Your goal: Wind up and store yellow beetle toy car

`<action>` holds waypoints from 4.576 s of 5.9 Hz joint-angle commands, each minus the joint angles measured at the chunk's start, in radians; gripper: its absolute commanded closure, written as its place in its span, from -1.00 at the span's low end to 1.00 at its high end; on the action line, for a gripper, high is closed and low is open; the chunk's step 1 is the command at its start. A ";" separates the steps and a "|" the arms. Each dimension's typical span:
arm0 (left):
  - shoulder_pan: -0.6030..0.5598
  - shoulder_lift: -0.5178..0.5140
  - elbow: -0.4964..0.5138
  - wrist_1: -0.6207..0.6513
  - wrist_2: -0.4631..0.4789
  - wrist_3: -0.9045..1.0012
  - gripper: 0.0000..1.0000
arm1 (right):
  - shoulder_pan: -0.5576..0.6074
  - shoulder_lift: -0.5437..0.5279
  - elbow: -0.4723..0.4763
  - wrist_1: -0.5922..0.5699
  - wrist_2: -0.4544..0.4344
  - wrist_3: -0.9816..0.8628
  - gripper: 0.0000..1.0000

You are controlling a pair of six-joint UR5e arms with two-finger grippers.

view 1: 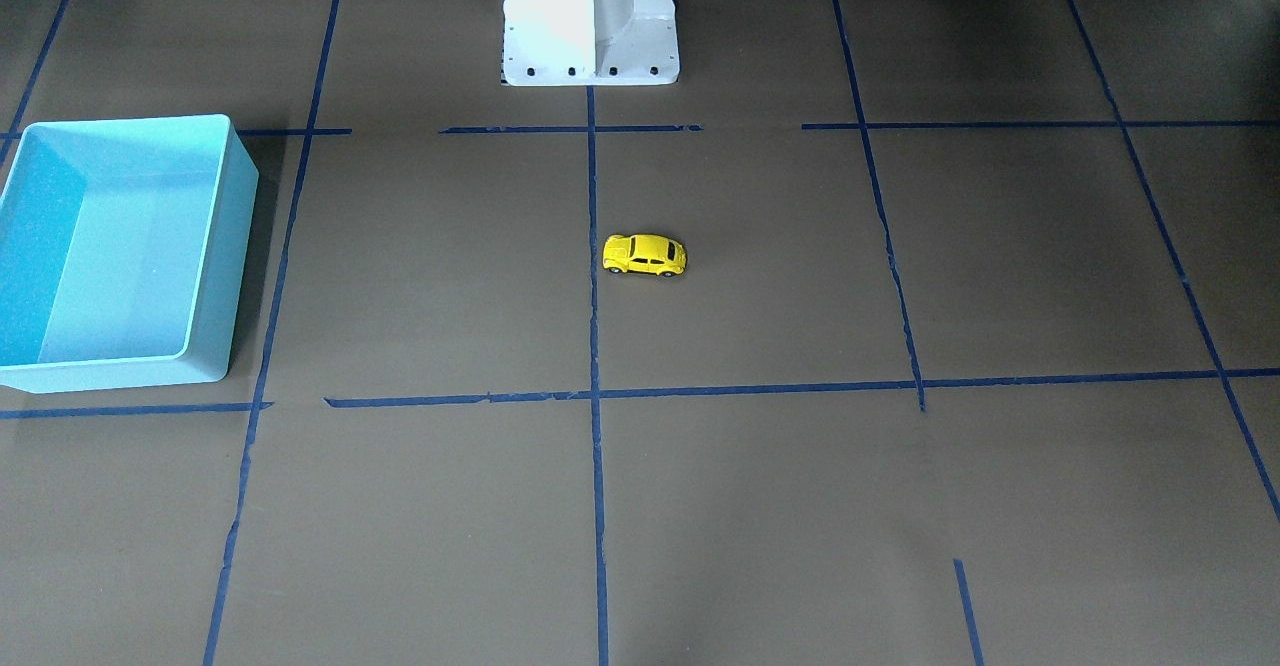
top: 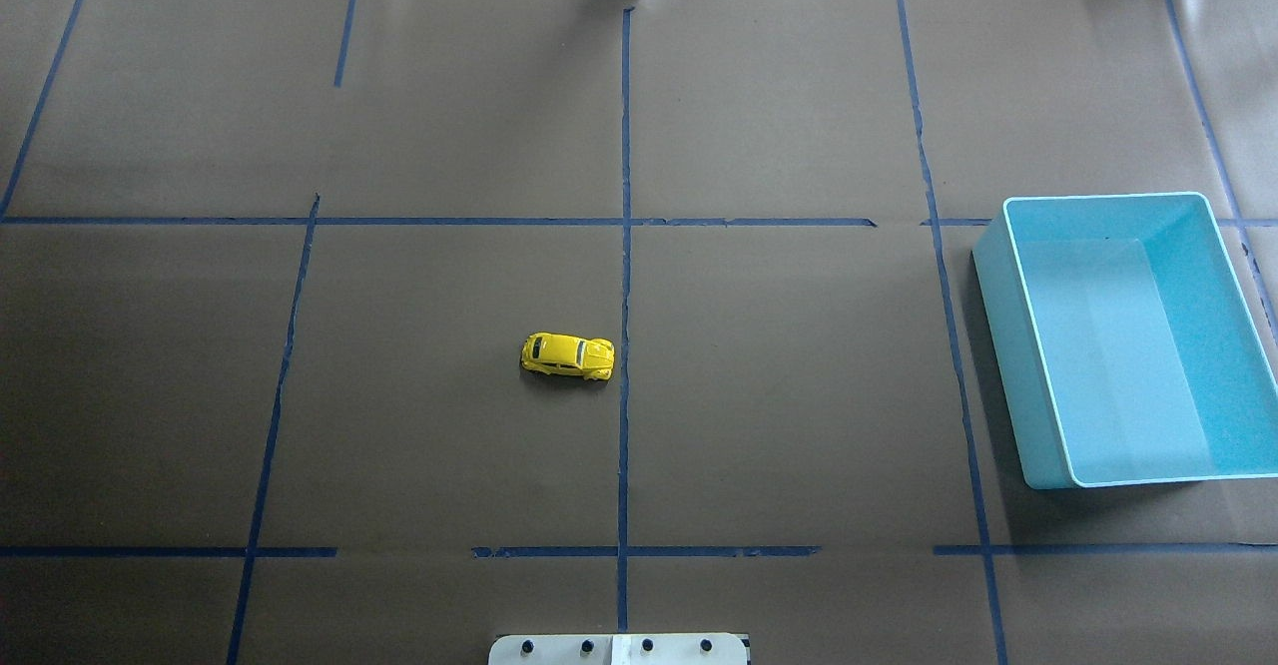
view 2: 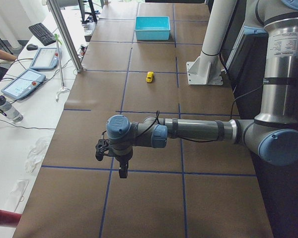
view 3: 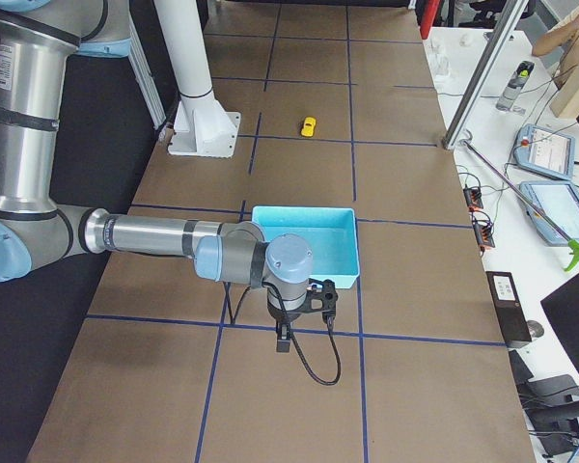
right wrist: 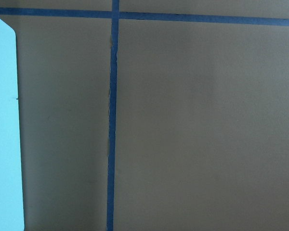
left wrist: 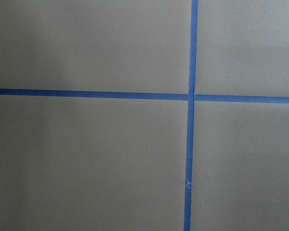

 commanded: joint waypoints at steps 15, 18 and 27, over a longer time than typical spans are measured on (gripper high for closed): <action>0.437 -0.225 -0.503 0.224 0.121 0.290 -1.00 | 0.000 -0.002 -0.017 0.000 0.000 0.002 -1.00; 0.661 -0.302 -0.483 0.218 0.193 0.595 -1.00 | 0.000 -0.002 -0.017 -0.002 0.000 0.002 -1.00; 0.981 -0.652 -0.161 0.187 0.319 0.537 -1.00 | 0.000 0.000 -0.033 0.000 0.000 0.000 -1.00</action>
